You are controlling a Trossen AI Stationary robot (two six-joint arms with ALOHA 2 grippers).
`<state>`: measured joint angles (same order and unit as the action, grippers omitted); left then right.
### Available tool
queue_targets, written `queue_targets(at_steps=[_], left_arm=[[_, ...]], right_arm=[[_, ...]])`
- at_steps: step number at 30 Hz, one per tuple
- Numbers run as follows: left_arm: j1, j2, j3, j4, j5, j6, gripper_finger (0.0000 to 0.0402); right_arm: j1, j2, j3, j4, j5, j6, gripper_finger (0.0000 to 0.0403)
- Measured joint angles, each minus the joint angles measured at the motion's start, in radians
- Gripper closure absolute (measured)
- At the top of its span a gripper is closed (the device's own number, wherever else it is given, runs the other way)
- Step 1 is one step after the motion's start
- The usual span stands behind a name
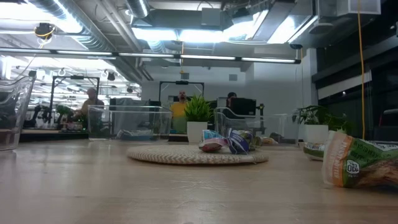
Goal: Pick and place Granola Bars by type
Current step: Put the red granola bar into the bottom transparent bin
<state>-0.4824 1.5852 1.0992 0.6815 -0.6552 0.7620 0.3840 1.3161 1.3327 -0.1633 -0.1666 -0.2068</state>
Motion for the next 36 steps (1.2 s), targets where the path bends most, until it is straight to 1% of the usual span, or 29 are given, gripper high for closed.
queue_targets(at_steps=[4, 8, 12, 21, 25, 30, 36], left_arm=[[0.0, 0.0, 0.0, 0.002, 0.025, -0.015, 0.0155], [0.0, 0.0, 0.0, -0.001, 0.022, -0.02, 0.0178], [0.0, 0.0, 0.0, -0.001, 0.022, -0.039, 0.0214], [0.0, 0.0, 0.0, -0.005, 0.019, -0.042, 0.0312], [0.0, 0.0, 0.0, -0.005, 0.019, -0.042, 0.0345], [0.0, 0.0, 0.0, -0.005, 0.019, -0.042, 0.0367], [-0.002, 0.0, 0.0, -0.005, 0.013, -0.027, 0.0372]], right_arm=[[0.0, 0.027, 0.0, 0.017, -0.001, -0.01, 0.0358], [0.0, 0.04, 0.0, 0.018, -0.001, -0.011, 0.0358], [0.0, 0.039, 0.0, 0.019, -0.003, -0.012, 0.0358], [0.0, 0.039, 0.0, 0.017, -0.003, -0.012, 0.0358], [0.0, 0.039, 0.0, 0.014, -0.003, -0.012, 0.0354], [0.0, 0.039, 0.0, 0.009, -0.003, -0.023, 0.0324], [0.0, 0.032, 0.0, 0.005, 0.056, -0.038, 0.0262]])
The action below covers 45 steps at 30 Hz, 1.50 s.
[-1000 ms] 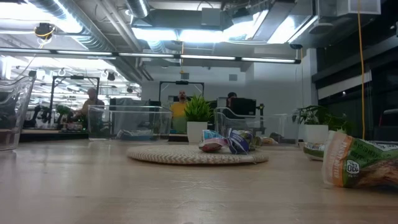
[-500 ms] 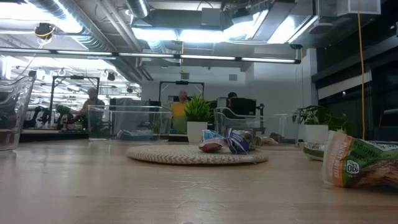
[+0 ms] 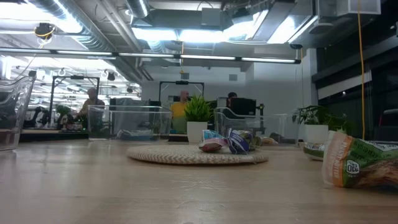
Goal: Pick and place Granola Bars by type
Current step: Put the red granola bar into the bottom transparent bin
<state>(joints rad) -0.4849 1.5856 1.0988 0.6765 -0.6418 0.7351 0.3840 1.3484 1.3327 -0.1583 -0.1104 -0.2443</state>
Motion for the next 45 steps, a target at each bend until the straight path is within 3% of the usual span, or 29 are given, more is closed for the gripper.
queue_targets(at_steps=[7, 13, 25, 31, 40, 42, 45], left_arm=[[-0.03, 0.0, 0.0, 0.0, -0.151, 0.057, 0.0373], [-0.081, -0.002, 0.0, 0.001, -0.24, 0.099, 0.0373], [-0.26, -0.076, 0.0, -0.009, -0.767, 0.229, 0.0373], [-0.328, -0.167, 0.0, -0.025, -0.812, 0.142, 0.0373], [-0.321, -0.255, 0.0, -0.227, -0.901, -0.004, 0.0373], [-0.299, -0.28, 0.0, -0.283, -0.865, -0.055, 0.0373], [-0.242, -0.311, -0.001, -0.443, -0.668, -0.122, 0.0373]], right_arm=[[0.0, -0.067, 0.0, -0.019, 0.094, 0.0, 0.0206], [0.0, -0.152, 0.002, -0.151, 0.192, 0.024, 0.0197], [0.0, -0.233, 0.002, -0.448, 0.278, 0.139, 0.0224], [0.0, -0.232, 0.002, -0.518, 0.296, 0.166, 0.024], [0.0, -0.276, 0.002, -0.536, 0.405, 0.2, 0.0243], [0.0, -0.28, 0.002, -0.535, 0.406, 0.21, 0.0244], [0.0, -0.277, 0.002, -0.536, 0.406, 0.211, 0.0244]])
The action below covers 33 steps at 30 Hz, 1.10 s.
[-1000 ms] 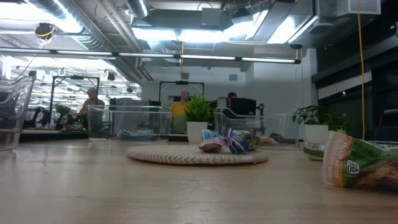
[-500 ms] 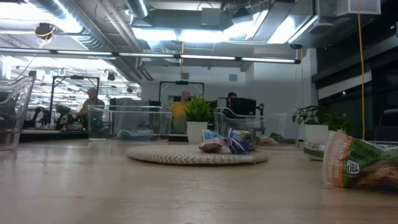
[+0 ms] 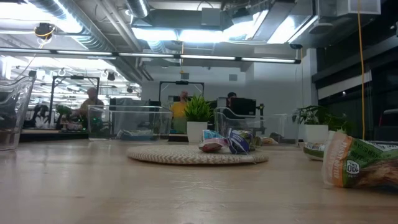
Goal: Pick and place Granola Bars by type
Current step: Put the red granola bar into the bottom transparent bin
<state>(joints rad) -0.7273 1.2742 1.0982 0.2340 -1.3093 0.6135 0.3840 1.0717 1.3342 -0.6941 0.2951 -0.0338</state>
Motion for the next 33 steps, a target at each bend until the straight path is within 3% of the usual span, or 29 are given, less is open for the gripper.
queue_targets(at_steps=[2, 6, 11, 16, 25, 33], left_arm=[[0.058, -0.033, -0.001, -0.114, 0.126, -0.062, 0.0373], [0.193, -0.134, -0.001, -0.365, 0.267, -0.255, 0.0373], [0.355, -0.277, -0.001, -0.649, 0.514, -0.445, 0.0373], [0.438, -0.378, -0.041, -0.844, 0.745, -0.584, 0.0373], [0.408, -0.512, -0.135, -1.253, 0.796, -1.073, 0.0373], [0.28, -0.501, -0.145, -1.525, 0.921, -1.473, 0.0373]], right_arm=[[0.0, 0.003, 0.0, 0.0, 0.0, 0.0, 0.0244], [0.0, 0.003, 0.0, -0.001, 0.0, 0.0, 0.0244], [0.0, 0.004, 0.0, -0.024, 0.0, 0.003, 0.0244], [0.0, 0.007, -0.016, -0.022, -0.003, 0.003, 0.0244], [0.0, 0.003, -0.11, -0.001, -0.008, 0.011, 0.0244], [0.0, -0.004, -0.12, 0.005, -0.008, 0.025, 0.0244]])
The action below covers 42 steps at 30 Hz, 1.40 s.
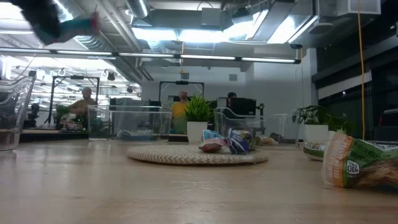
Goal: Pick and place Granola Bars by type
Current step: Put the red granola bar into the bottom transparent bin
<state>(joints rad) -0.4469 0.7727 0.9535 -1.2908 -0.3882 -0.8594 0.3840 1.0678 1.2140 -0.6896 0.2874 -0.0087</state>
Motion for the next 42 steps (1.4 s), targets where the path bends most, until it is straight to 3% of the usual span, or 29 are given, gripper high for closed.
queue_targets(at_steps=[3, 15, 19, 23, 31, 42], left_arm=[[-0.073, 0.029, 0.0, -0.083, 0.029, -0.126, 0.0373], [-0.383, 0.177, -0.003, -0.13, 0.109, -0.396, 0.0373], [-0.487, 0.204, -0.067, -0.091, 0.202, -0.513, 0.0373], [-0.574, 0.211, -0.155, 0.0, 0.215, -0.599, 0.0373], [-0.664, 0.213, -0.288, 0.164, 0.26, -0.697, 0.0373], [-0.679, 0.216, -0.363, 0.308, 0.254, -0.699, 0.0373]], right_arm=[[0.0, -0.003, 0.0, -0.001, 0.0, 0.01, 0.0244], [0.0, -0.004, 0.0, -0.002, -0.001, 0.036, 0.0244], [0.0, -0.004, 0.0, -0.003, -0.003, 0.044, 0.0244], [0.0, -0.004, 0.0, -0.002, -0.003, 0.03, 0.0244], [0.0, -0.004, 0.0, 0.0, -0.002, 0.027, 0.0244], [0.0, -0.004, 0.0, 0.028, -0.001, 0.004, 0.0244]])
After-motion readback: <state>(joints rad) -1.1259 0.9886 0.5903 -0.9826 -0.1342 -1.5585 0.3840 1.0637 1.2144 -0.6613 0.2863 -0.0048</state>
